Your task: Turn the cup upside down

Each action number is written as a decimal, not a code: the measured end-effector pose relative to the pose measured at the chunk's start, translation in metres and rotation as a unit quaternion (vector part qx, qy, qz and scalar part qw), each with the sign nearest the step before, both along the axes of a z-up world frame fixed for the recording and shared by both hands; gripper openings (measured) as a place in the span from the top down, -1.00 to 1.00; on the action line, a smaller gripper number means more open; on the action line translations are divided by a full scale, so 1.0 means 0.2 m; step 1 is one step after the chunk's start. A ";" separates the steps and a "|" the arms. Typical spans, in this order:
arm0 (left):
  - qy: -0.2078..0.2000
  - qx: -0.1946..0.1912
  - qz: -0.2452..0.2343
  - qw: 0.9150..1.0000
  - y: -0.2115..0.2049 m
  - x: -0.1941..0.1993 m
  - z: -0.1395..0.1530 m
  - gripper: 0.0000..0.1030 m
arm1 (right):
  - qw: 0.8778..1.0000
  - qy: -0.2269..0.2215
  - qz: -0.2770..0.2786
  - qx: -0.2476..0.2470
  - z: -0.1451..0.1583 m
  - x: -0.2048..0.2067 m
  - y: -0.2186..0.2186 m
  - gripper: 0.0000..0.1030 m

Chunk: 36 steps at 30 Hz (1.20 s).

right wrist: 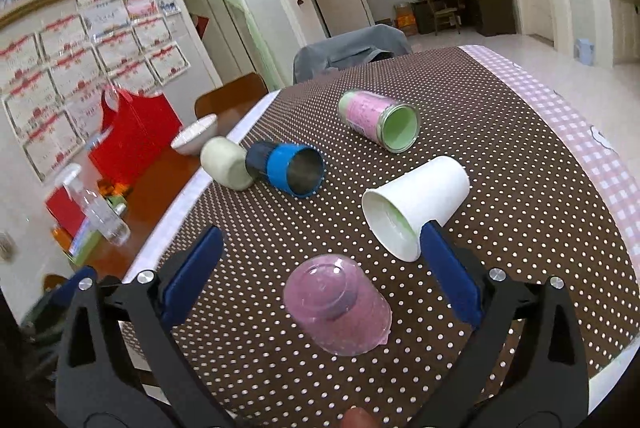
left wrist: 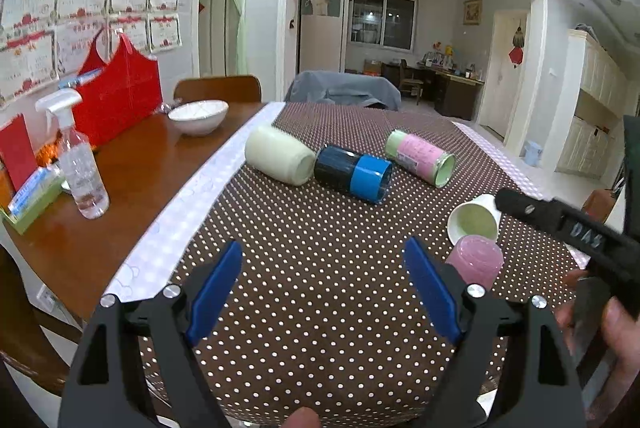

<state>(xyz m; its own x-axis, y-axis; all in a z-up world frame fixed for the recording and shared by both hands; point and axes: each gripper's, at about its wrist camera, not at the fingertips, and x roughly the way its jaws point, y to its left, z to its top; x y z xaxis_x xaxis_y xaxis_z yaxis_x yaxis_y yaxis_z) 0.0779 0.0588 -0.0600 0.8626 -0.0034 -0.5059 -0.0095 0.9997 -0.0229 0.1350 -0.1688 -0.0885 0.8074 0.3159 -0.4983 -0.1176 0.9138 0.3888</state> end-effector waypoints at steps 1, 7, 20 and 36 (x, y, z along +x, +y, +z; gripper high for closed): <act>-0.004 0.008 0.002 1.000 -0.01 -0.01 0.01 -0.59 | 1.000 0.003 -0.003 0.010 0.02 -0.01 -0.03 -0.88; -0.040 0.032 0.001 0.999 -0.08 -0.09 0.11 -0.82 | 0.998 0.009 -0.019 0.053 0.11 -0.09 -0.17 -0.88; -0.073 0.046 -0.009 0.996 -0.19 -0.24 0.29 -0.93 | 0.995 -0.072 -0.064 0.009 0.36 -0.42 -0.26 -0.88; -0.112 0.031 0.006 0.993 -0.19 -0.42 0.42 -0.93 | 0.975 -0.148 -0.093 -0.133 0.43 -0.67 -0.08 -0.88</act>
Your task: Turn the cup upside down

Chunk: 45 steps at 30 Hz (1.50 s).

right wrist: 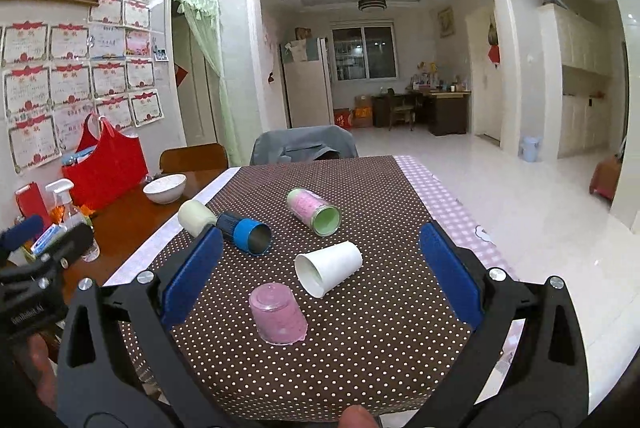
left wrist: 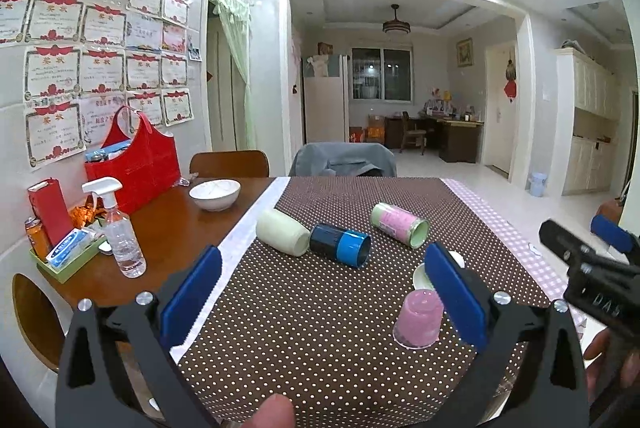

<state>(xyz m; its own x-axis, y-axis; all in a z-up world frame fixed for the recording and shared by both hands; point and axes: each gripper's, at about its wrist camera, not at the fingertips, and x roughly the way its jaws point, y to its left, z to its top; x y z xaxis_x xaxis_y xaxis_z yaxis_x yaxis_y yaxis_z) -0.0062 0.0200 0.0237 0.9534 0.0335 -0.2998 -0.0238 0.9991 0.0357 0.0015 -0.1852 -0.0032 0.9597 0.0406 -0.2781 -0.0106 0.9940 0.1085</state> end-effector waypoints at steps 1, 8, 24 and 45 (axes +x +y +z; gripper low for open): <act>-0.002 0.000 0.002 1.000 0.00 -0.01 0.01 -0.93 | 1.000 0.000 0.002 -0.002 0.00 0.00 0.01 -0.88; -0.013 0.001 0.005 1.000 0.01 -0.05 0.04 -0.93 | 1.000 0.001 -0.002 -0.022 0.00 -0.02 0.07 -0.88; -0.008 -0.004 0.003 1.000 0.00 -0.07 0.05 -0.93 | 0.999 0.005 0.014 -0.032 -0.01 -0.03 0.13 -0.88; -0.014 -0.004 0.001 1.000 -0.03 -0.08 0.04 -0.93 | 0.999 0.008 0.015 -0.030 -0.01 -0.03 0.12 -0.88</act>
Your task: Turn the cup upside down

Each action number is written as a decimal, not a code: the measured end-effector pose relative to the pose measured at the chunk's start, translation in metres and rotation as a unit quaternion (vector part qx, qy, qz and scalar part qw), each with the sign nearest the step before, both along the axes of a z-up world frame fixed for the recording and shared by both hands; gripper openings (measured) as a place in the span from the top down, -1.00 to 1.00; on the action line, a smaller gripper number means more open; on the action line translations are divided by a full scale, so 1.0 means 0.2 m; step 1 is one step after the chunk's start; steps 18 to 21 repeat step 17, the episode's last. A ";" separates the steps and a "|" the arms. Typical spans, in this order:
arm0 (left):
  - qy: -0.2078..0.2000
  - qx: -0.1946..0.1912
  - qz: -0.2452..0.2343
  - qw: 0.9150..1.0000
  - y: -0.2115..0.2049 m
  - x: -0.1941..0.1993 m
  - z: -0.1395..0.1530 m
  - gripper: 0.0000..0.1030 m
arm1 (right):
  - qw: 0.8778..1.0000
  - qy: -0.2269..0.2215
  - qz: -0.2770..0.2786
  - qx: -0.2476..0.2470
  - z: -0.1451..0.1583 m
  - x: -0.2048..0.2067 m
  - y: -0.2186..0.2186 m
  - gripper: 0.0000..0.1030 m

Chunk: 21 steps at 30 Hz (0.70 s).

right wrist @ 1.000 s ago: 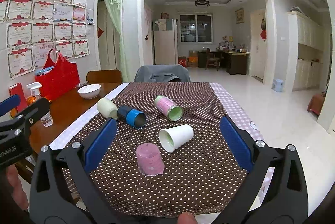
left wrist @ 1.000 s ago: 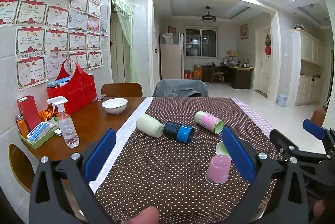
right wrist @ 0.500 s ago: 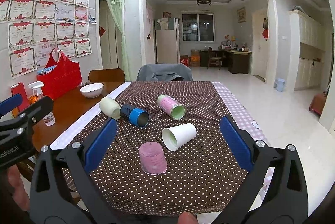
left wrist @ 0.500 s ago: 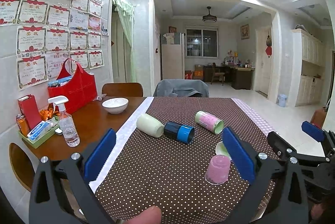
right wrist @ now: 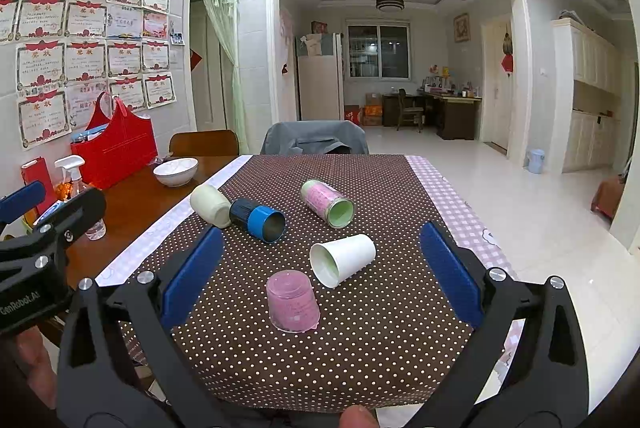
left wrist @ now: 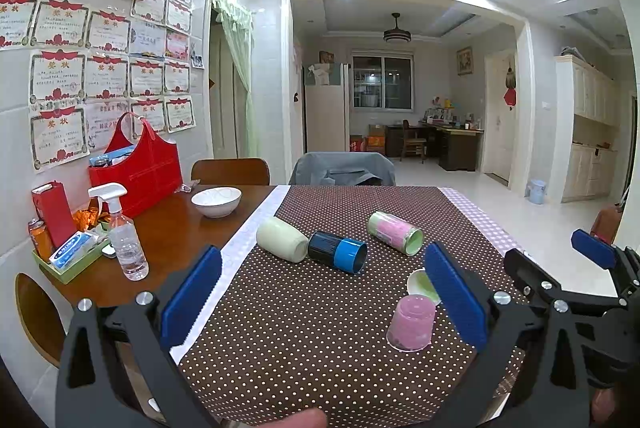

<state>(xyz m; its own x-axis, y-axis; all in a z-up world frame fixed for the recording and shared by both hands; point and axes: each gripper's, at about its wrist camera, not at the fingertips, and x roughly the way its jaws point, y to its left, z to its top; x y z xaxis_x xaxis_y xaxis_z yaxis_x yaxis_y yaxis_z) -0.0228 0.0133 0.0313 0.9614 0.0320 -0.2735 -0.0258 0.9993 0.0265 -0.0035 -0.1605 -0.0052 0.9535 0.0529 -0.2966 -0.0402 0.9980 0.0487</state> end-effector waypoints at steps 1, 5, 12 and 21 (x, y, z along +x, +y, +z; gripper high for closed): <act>-0.001 -0.001 0.000 1.000 0.00 0.00 0.00 -0.93 | 1.000 0.000 0.000 -0.001 0.00 0.00 0.00 -0.88; -0.004 -0.002 -0.003 1.000 0.00 0.00 0.00 -0.93 | 1.000 0.003 0.001 0.003 0.00 0.00 -0.01 -0.88; -0.004 0.003 0.003 1.000 0.00 0.00 0.00 -0.93 | 1.000 0.001 -0.003 0.008 0.01 0.00 -0.03 -0.88; -0.003 0.006 0.012 1.000 0.01 0.00 0.01 -0.93 | 1.000 0.001 -0.011 0.018 0.03 0.01 -0.07 -0.88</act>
